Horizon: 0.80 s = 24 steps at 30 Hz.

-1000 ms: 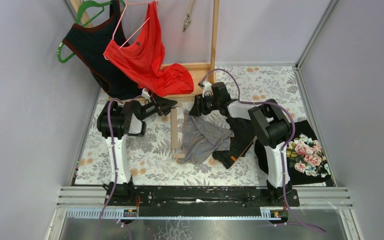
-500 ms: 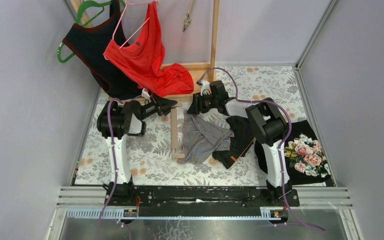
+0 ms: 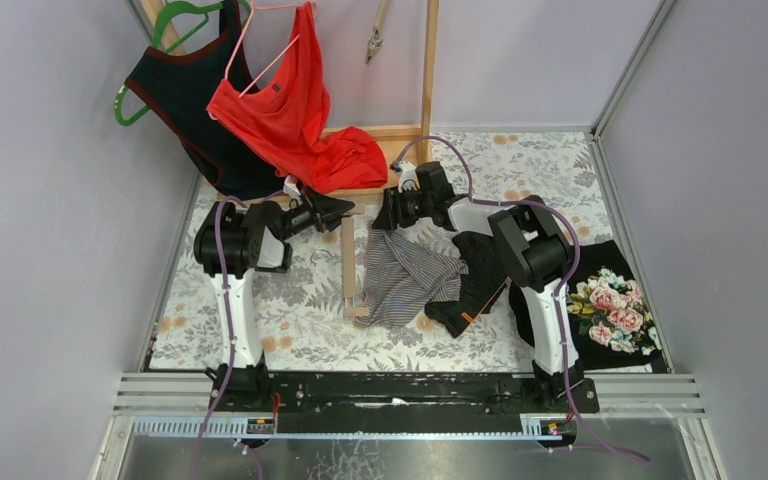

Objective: Clip the underwear to the hanger

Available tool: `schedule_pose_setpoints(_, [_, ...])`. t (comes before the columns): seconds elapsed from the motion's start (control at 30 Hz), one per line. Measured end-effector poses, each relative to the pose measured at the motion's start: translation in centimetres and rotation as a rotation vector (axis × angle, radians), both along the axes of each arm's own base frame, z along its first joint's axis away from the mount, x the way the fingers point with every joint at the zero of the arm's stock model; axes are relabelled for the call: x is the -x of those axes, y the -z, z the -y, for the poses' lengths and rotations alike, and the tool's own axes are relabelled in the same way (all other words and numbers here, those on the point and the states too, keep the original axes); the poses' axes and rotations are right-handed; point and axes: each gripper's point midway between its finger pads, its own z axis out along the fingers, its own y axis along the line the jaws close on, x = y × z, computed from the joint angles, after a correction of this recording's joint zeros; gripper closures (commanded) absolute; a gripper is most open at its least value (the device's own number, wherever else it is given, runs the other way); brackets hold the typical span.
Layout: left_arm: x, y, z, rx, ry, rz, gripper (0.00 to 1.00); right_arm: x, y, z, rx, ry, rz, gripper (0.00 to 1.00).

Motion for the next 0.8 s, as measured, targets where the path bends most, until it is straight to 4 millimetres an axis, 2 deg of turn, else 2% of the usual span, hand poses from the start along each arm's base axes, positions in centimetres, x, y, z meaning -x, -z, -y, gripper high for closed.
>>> schedule_pose_setpoints(0.17, [0.01,0.00,0.00,0.000,0.000,0.000,0.69,0.15,0.68,0.04,0.008,-0.001,-0.013,0.48])
schedule_pose_setpoints(0.23, [0.01,0.00,0.00,0.000,0.000,-0.001,0.64,0.17,0.70,0.05,0.008,-0.001,-0.015,0.48])
schedule_pose_setpoints(0.4, [0.07,-0.02,0.03,0.003,0.005,-0.005,0.63,0.17,0.70,0.05,0.008,-0.001,-0.015,0.49])
schedule_pose_setpoints(0.43, [0.10,-0.02,0.04,0.004,0.006,-0.006,0.66,0.17,0.70,0.05,0.008,-0.001,-0.015,0.49])
schedule_pose_setpoints(0.57, [0.13,0.03,0.05,0.005,0.008,-0.010,0.99,0.18,0.71,0.05,0.009,-0.001,-0.015,0.51])
schedule_pose_setpoints(0.8, [0.12,0.36,0.05,0.008,0.008,-0.020,1.00,0.17,0.68,0.03,0.008,-0.001,-0.015,0.54])
